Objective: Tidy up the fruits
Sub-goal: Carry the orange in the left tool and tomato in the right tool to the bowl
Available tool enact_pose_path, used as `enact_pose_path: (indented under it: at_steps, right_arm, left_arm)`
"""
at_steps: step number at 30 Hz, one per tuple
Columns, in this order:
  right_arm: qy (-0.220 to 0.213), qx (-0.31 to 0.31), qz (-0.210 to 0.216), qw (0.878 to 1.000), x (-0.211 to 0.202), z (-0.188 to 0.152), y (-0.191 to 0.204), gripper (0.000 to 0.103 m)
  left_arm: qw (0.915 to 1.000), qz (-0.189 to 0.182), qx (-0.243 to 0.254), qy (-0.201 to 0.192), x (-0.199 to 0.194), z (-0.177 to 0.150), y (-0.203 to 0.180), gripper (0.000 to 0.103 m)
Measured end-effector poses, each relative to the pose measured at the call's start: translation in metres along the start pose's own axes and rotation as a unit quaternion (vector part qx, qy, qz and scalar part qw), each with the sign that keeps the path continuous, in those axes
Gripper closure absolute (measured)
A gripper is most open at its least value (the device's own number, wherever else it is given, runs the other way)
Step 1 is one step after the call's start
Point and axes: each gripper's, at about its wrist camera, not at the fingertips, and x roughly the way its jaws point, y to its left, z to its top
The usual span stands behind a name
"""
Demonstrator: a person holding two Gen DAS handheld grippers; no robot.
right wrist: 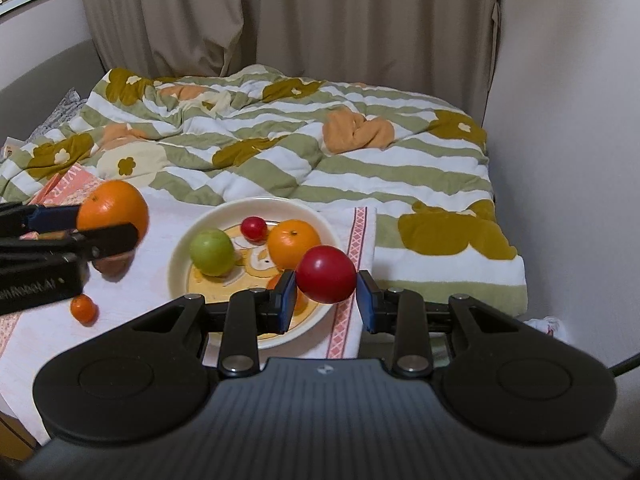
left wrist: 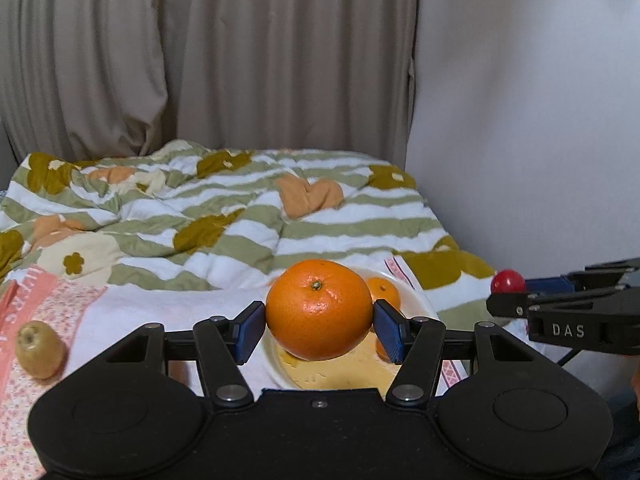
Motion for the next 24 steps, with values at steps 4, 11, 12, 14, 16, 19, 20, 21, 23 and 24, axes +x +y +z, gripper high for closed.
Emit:
enact_pose_path:
  at_steps: [4, 11, 12, 14, 16, 19, 20, 21, 23, 24]
  right_arm:
    - [0.007, 0.008, 0.004, 1.000, 0.013, 0.002, -0.012, 0.056]
    - [0.024, 0.022, -0.001, 0.999, 0.042, 0.004, -0.025, 0.056]
    - [0.028, 0.023, -0.001, 0.999, 0.046, 0.004, -0.027, 0.056]
    - [0.033, 0.025, -0.003, 0.999, 0.053, 0.005, -0.029, 0.056]
    - [0.038, 0.025, -0.004, 0.999, 0.059, 0.005, -0.029, 0.056]
    - [0.045, 0.027, -0.004, 0.999, 0.067, 0.005, -0.028, 0.056]
    - [0.047, 0.026, -0.003, 0.999, 0.070, 0.005, -0.027, 0.056]
    - [0.049, 0.026, -0.002, 0.998, 0.073, 0.005, -0.027, 0.056]
    - [0.051, 0.025, -0.001, 0.998, 0.076, 0.005, -0.025, 0.056]
    - [0.052, 0.025, 0.000, 0.998, 0.078, 0.005, -0.025, 0.056]
  left_arm:
    - [0.9996, -0.005, 0.018, 0.022, 0.025, -0.002, -0.014, 0.040]
    - [0.9959, -0.024, 0.057, 0.066, 0.073, -0.013, -0.033, 0.040]
    - [0.9951, -0.026, 0.062, 0.073, 0.079, -0.015, -0.034, 0.040]
    - [0.9931, -0.031, 0.072, 0.087, 0.090, -0.019, -0.037, 0.040]
    - [0.9909, -0.034, 0.080, 0.102, 0.100, -0.023, -0.039, 0.040]
    - [0.9883, -0.035, 0.090, 0.118, 0.110, -0.028, -0.038, 0.040]
    - [0.9875, -0.034, 0.094, 0.122, 0.113, -0.029, -0.038, 0.040]
    - [0.9866, -0.034, 0.098, 0.125, 0.115, -0.030, -0.039, 0.040]
    - [0.9853, -0.037, 0.103, 0.131, 0.119, -0.032, -0.038, 0.040]
    - [0.9851, -0.036, 0.103, 0.132, 0.119, -0.032, -0.038, 0.040]
